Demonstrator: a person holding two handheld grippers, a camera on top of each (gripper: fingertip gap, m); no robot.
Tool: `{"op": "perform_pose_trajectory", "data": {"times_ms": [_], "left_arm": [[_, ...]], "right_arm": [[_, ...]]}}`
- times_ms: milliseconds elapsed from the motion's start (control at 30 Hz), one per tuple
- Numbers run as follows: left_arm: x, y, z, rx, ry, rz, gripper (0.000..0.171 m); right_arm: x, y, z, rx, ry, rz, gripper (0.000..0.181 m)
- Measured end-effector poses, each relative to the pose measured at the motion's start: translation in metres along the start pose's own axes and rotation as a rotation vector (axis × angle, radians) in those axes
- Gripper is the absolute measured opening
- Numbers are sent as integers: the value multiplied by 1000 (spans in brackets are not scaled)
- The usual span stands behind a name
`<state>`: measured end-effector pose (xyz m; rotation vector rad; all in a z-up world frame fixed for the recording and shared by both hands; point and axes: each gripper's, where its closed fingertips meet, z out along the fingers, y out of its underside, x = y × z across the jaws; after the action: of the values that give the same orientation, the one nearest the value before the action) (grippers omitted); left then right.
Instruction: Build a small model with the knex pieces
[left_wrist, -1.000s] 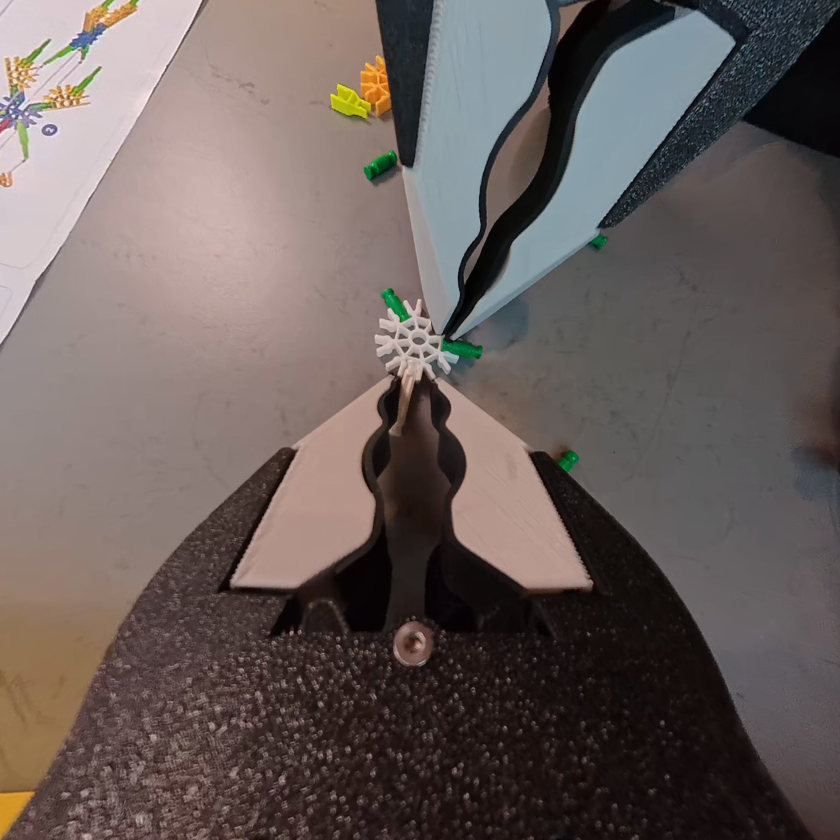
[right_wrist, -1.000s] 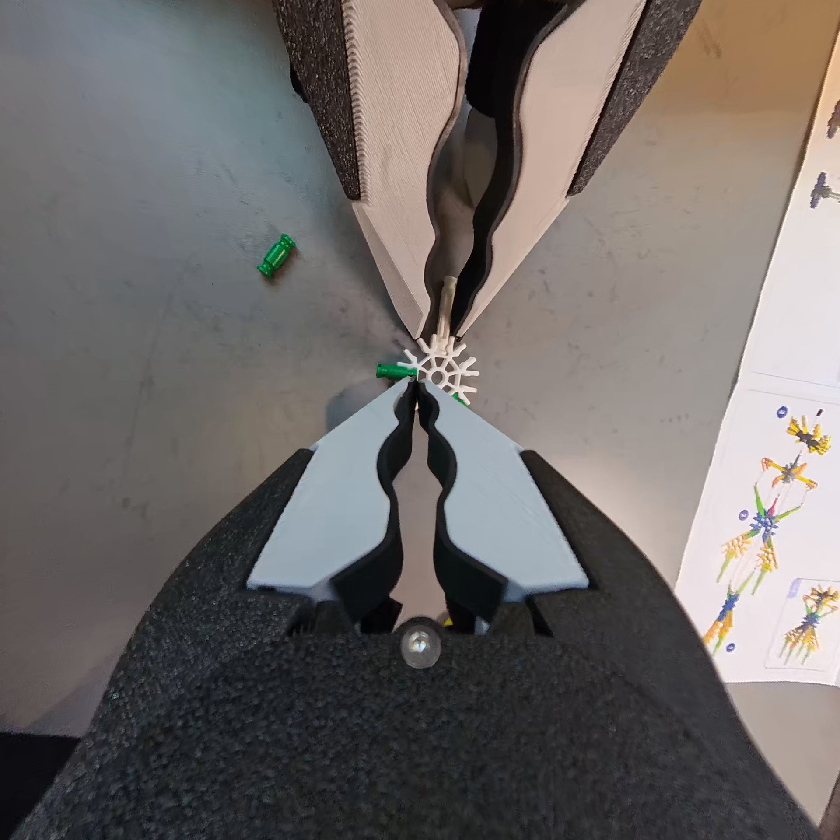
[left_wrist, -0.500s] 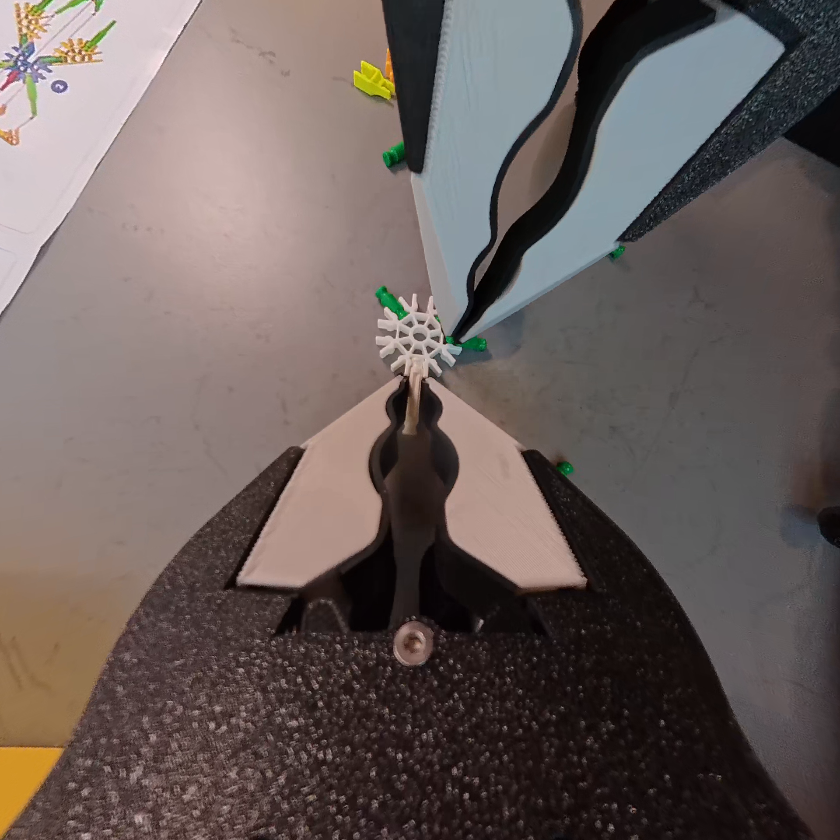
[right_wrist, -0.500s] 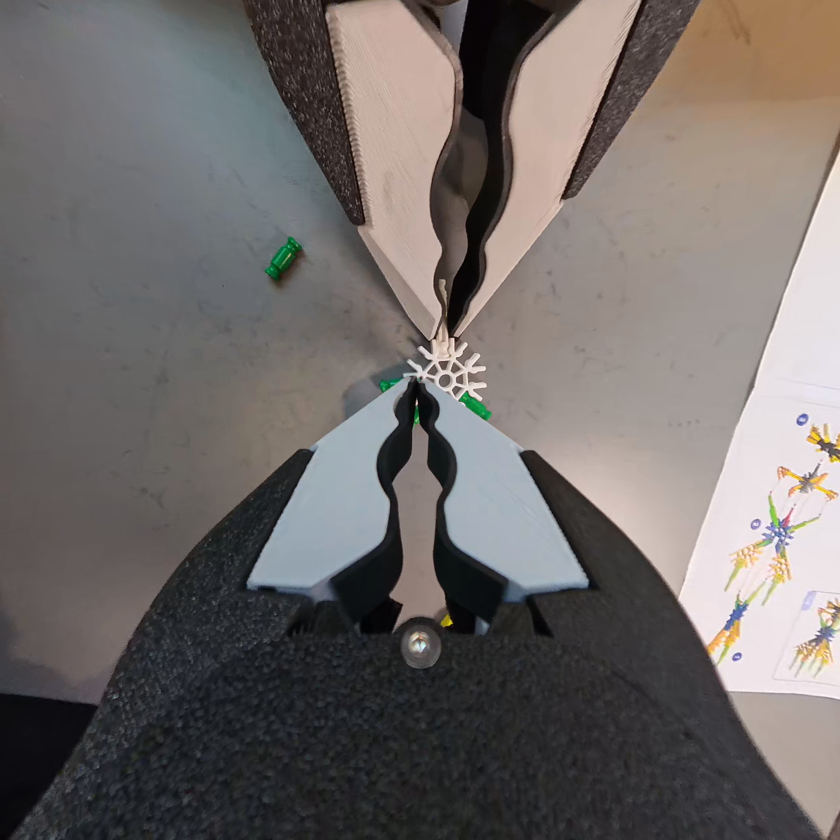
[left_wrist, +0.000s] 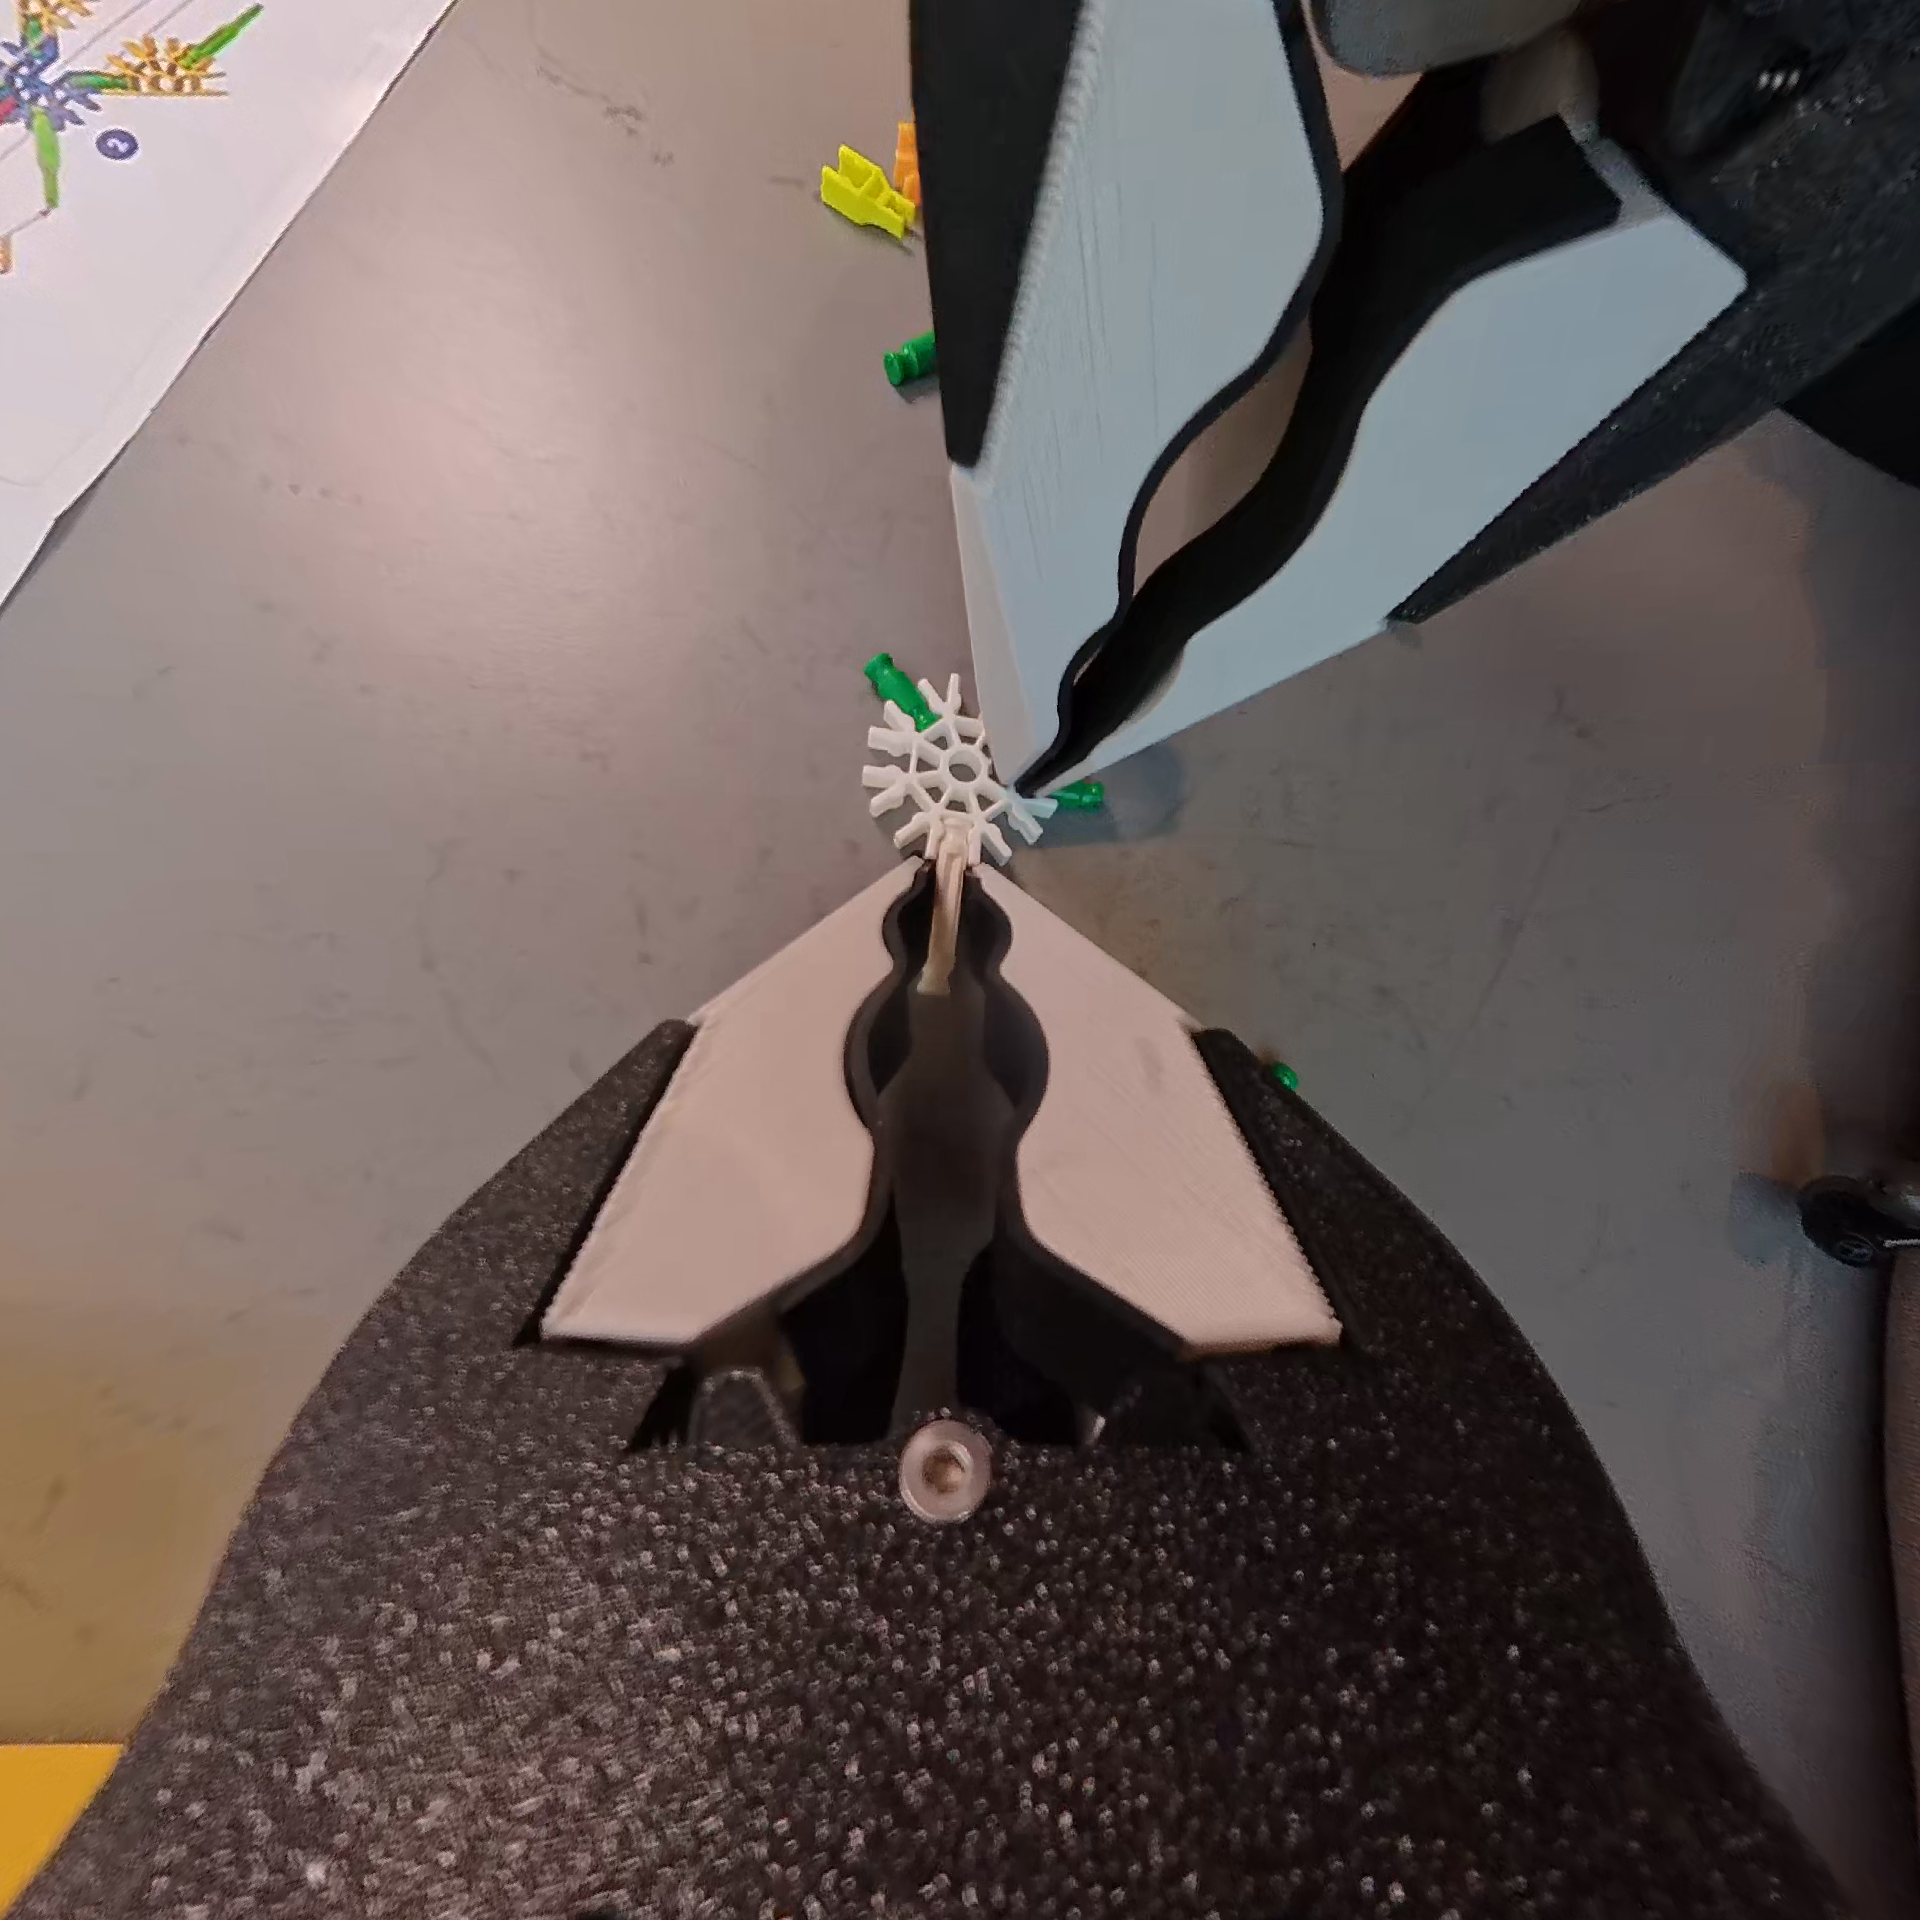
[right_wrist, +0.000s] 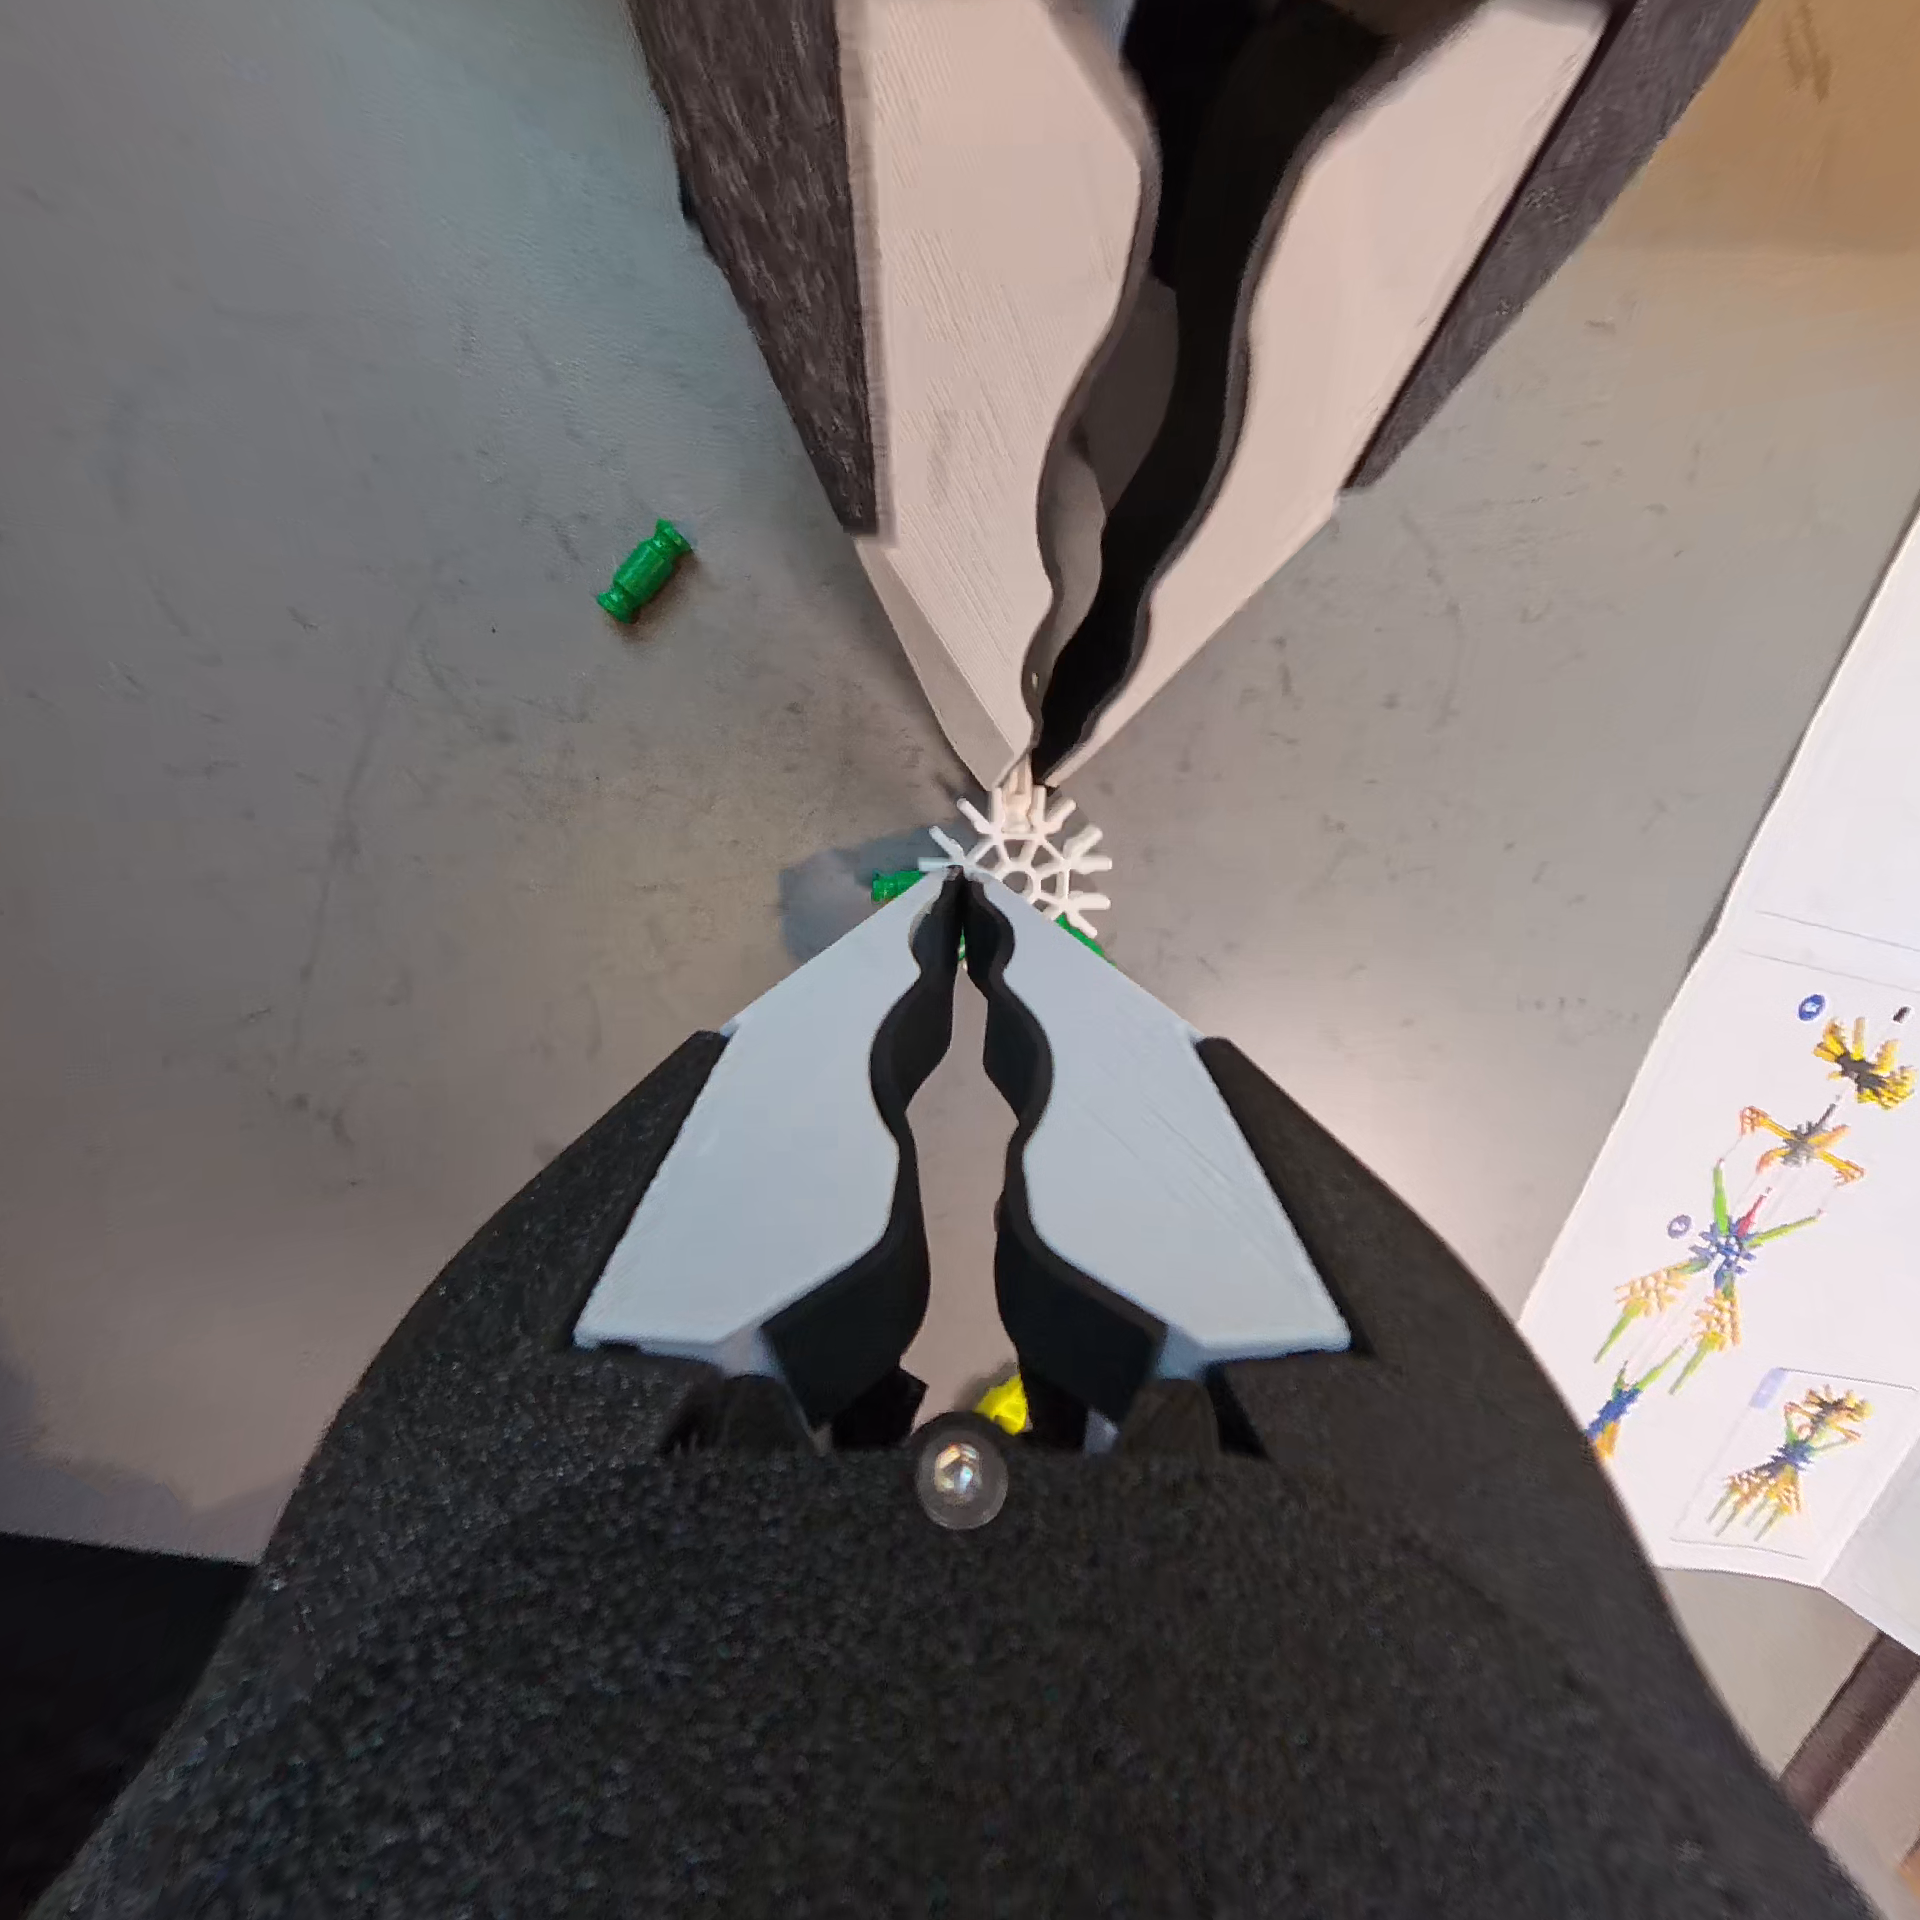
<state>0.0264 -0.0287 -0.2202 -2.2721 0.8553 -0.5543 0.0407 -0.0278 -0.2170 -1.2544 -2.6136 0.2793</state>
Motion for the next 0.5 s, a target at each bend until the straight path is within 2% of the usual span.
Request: {"op": "perform_pose_trajectory", "data": {"times_ms": [200, 333, 400, 500], "left_arm": [[0, 0, 0, 1, 2, 8, 5], [0, 0, 0, 14, 3, 78, 6], [0, 1, 0, 23, -1, 146, 6], [0, 0, 0, 42, 12, 192, 6]], "right_arm": [[0, 1, 0, 13, 21, -7, 0], [1, 3, -10, 182, 15, 105, 0], [3, 7, -25, 273, 23, 161, 7], [2, 16, -26, 315, 7, 179, 36]]}}
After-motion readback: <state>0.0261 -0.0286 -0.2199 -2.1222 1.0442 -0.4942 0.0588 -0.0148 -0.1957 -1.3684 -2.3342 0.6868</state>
